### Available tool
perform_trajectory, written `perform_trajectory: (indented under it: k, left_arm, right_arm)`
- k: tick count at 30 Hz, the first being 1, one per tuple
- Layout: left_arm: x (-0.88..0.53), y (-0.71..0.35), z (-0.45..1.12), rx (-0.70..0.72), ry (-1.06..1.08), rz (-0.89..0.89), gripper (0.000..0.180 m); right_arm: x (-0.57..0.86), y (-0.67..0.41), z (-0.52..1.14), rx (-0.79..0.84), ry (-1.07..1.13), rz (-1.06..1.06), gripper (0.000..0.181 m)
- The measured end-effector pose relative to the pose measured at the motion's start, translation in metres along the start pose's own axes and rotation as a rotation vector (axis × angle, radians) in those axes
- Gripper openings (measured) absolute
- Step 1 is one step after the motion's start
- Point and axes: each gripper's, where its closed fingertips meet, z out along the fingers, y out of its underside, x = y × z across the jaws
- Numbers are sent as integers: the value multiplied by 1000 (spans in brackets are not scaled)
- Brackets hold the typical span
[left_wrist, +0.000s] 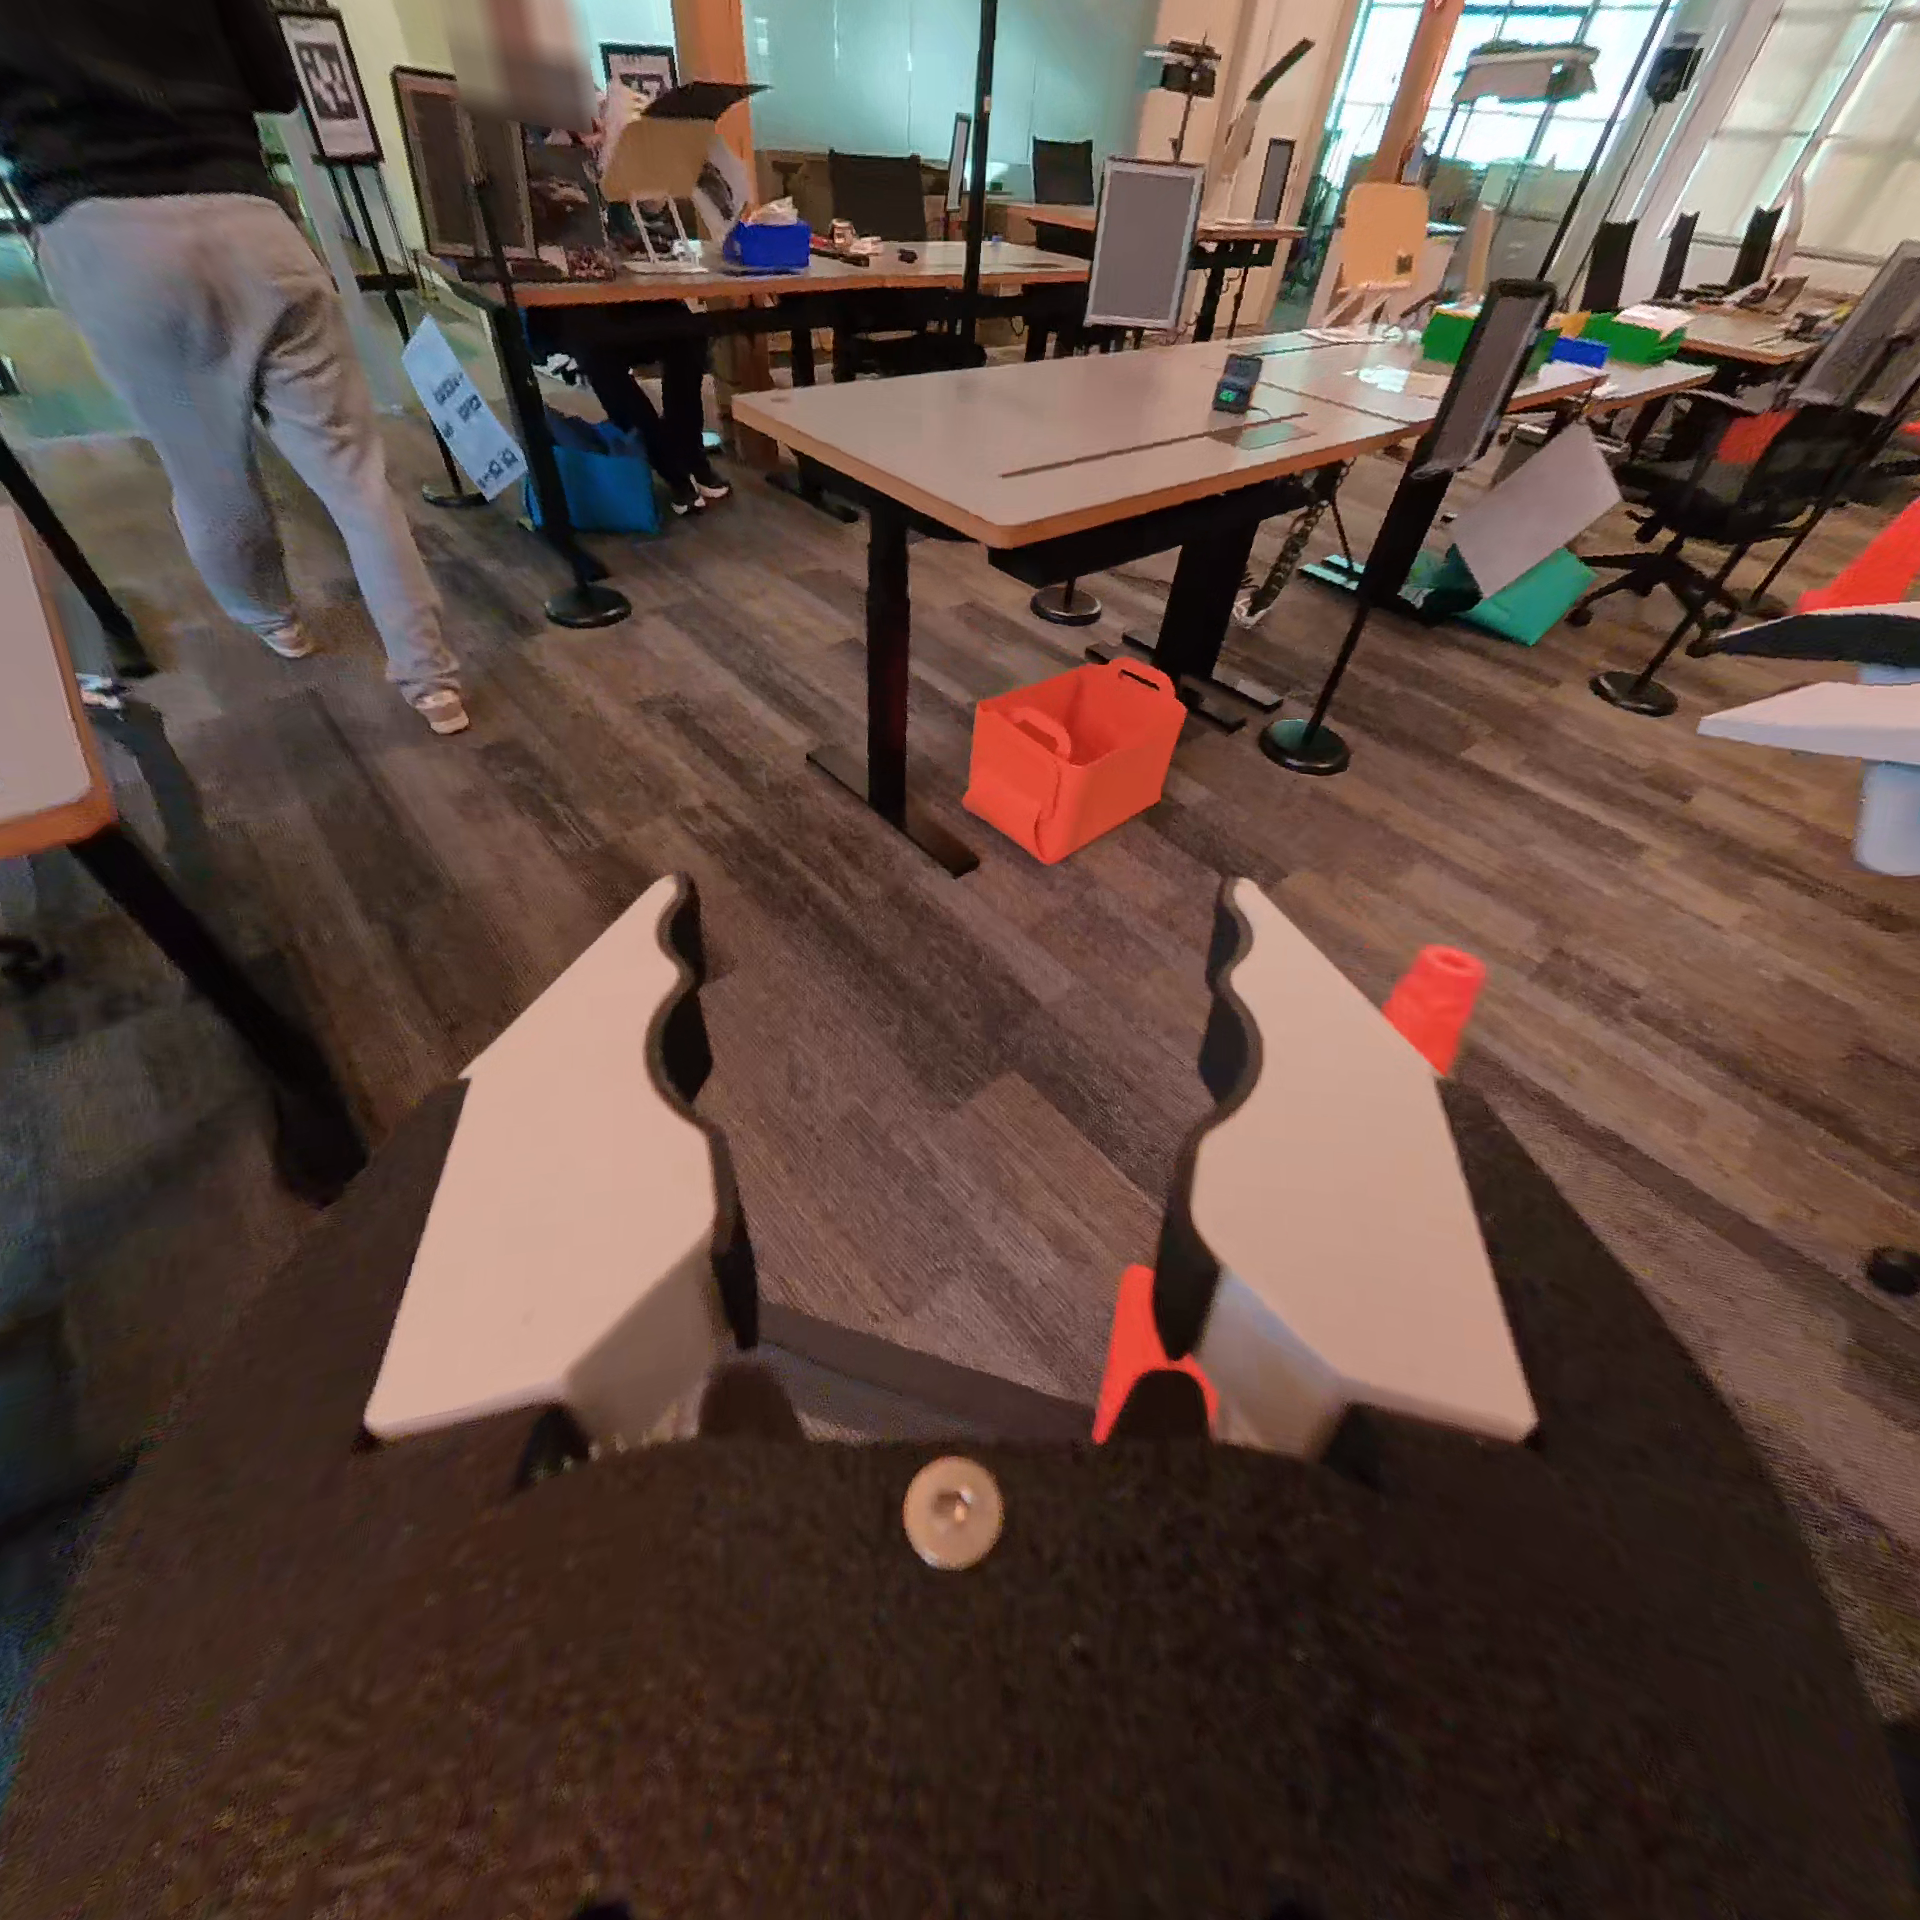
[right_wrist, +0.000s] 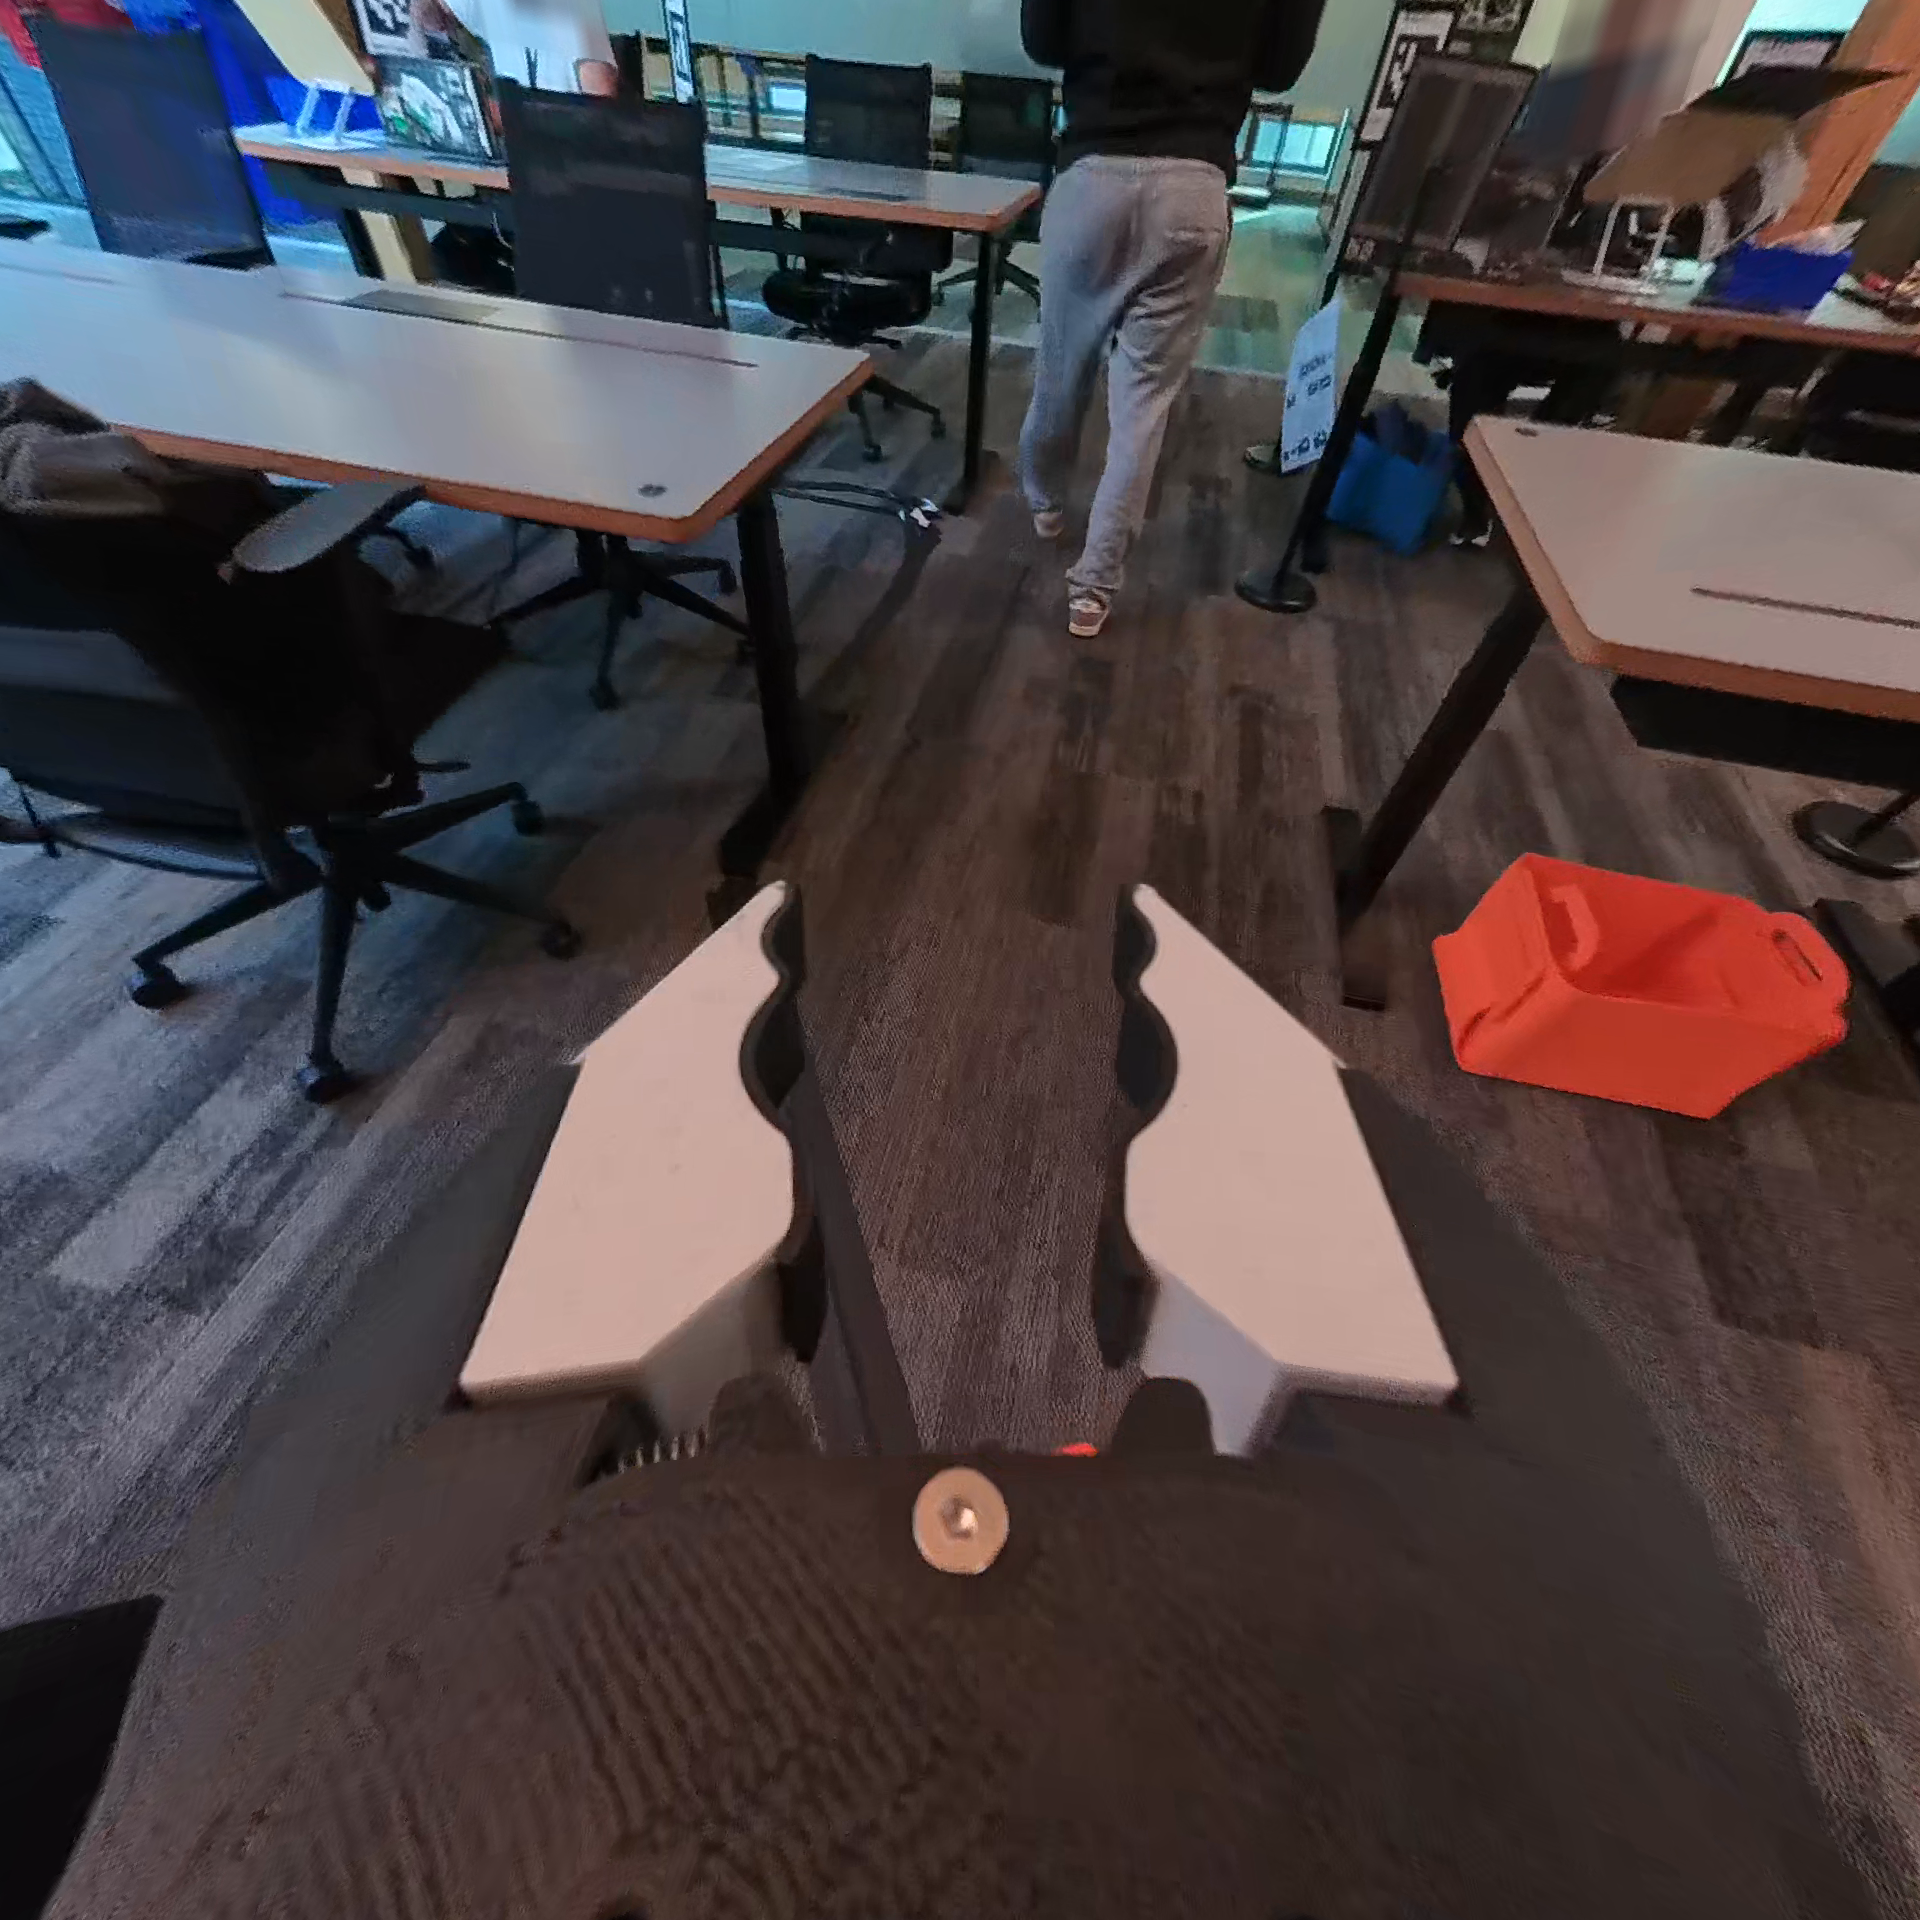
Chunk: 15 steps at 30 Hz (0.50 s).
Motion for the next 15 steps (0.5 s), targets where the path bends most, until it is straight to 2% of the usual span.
perform_trajectory:
  k: [8, 9, 10, 11, 12, 15]
  left_arm:
    - [-139, -38, 163, -30, 9, 7, 73]
    - [-160, -39, 183, -36, -11, 11, 67]
    - [-183, -40, 204, -46, -33, 17, 60]
    - [-205, -42, 222, -53, -50, 28, 40]
    - [-228, -46, 241, -47, -62, 33, 4]
    - [-305, -62, 303, -22, -118, 29, 0]
  right_arm:
    - [44, -41, 195, -33, 55, 34, 57]
    - [51, -46, 221, -37, 50, 25, 40]
    - [57, -53, 249, -27, 21, 3, 0]
    - [66, -62, 281, -9, 10, 4, 0]
    - [76, -67, 311, -12, -5, 7, 0]
    - [100, -88, 419, -15, -86, -1, 0]
